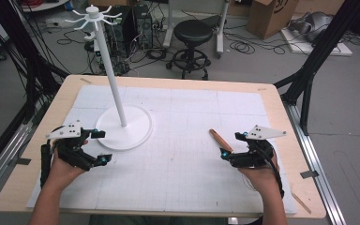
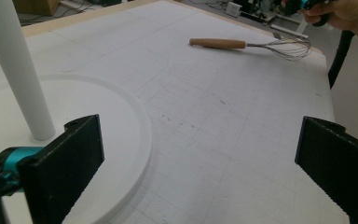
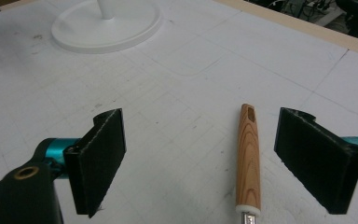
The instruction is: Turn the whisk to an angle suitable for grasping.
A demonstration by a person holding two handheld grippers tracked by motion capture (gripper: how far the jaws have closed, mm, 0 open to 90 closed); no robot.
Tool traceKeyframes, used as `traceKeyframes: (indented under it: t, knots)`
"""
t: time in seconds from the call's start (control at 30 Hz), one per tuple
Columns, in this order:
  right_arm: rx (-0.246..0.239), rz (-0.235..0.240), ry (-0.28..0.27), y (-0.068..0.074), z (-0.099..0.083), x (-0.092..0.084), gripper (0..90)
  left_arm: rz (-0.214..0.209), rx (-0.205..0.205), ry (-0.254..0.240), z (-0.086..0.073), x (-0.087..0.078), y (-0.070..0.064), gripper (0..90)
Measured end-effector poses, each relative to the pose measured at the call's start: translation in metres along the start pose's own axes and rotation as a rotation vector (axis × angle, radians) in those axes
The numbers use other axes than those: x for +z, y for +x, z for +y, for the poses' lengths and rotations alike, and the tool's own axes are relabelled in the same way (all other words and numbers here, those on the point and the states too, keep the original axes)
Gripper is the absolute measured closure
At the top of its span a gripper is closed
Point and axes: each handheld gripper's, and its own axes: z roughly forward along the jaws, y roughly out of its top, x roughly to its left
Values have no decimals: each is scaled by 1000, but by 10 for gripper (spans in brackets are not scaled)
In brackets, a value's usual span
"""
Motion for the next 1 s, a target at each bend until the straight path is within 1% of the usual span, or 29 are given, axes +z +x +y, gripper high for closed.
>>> traceKeyframes:
  t: [0.13, 0.17, 0.2, 0.27, 0.4, 0.47, 0.5, 0.6, 0.63, 0.67, 0.7, 0.73, 0.77, 0.8, 0.83, 0.87, 0.9, 0.93, 0.97, 1.0]
  knots:
    - [9, -4, 5, -1, -2, -1, 155, -2, -1, 14, -1, 3, -1, 16]
    - [12, -10, 10, -3, -2, -1, 156, -1, 4, 30, -2, 5, -1, 16]
    - [19, -17, 13, -3, -2, -2, 156, 0, 5, 31, -2, 5, -2, 17]
    - [18, -22, 16, -2, -2, -3, 156, -8, 1, 26, -2, 6, -2, 16]
    - [19, -33, 16, -1, 0, -6, 159, -5, 6, 19, -1, 4, -1, 16]
    - [5, -45, 31, 1, 6, -6, 159, -1, 7, 9, 0, 2, -2, 16]
    - [5, -45, 31, 1, 6, -6, 159, -1, 7, 9, 0, 2, -2, 16]
    - [3, -51, 65, -1, 12, 0, 163, -2, 7, 12, 0, 1, -2, 16]
    - [3, -51, 65, -1, 12, 0, 163, -2, 7, 12, 0, 1, -2, 16]
    - [6, -56, 99, -6, 15, 4, 166, 2, 9, 16, 0, 1, -3, 16]
    - [6, -56, 99, -6, 15, 4, 166, 2, 9, 16, 0, 1, -3, 16]
    - [9, -60, 114, -10, 15, 6, 167, 2, 12, 18, 0, 1, -3, 16]
    - [33, -63, 143, -18, 14, 10, 173, 5, 14, 21, 0, 1, -3, 16]
    - [45, -63, 161, -21, 13, 13, 180, 7, 15, 19, 0, 1, -3, 16]
    - [45, -63, 161, -21, 13, 13, 180, 7, 15, 19, 0, 1, -3, 16]
    - [63, -66, 195, -29, 11, 18, 181, 2, 14, 19, 0, 2, -3, 16]
    - [63, -66, 195, -29, 11, 18, 181, 2, 14, 19, 0, 2, -3, 16]
    - [86, -67, 230, -35, 9, 23, 190, 2, 15, 22, 0, 2, -3, 16]
    - [86, -67, 230, -35, 9, 23, 190, 2, 15, 22, 0, 2, -3, 17]
    - [91, -64, 262, -39, 7, 29, 218, 2, 16, 27, 0, 2, -4, 16]
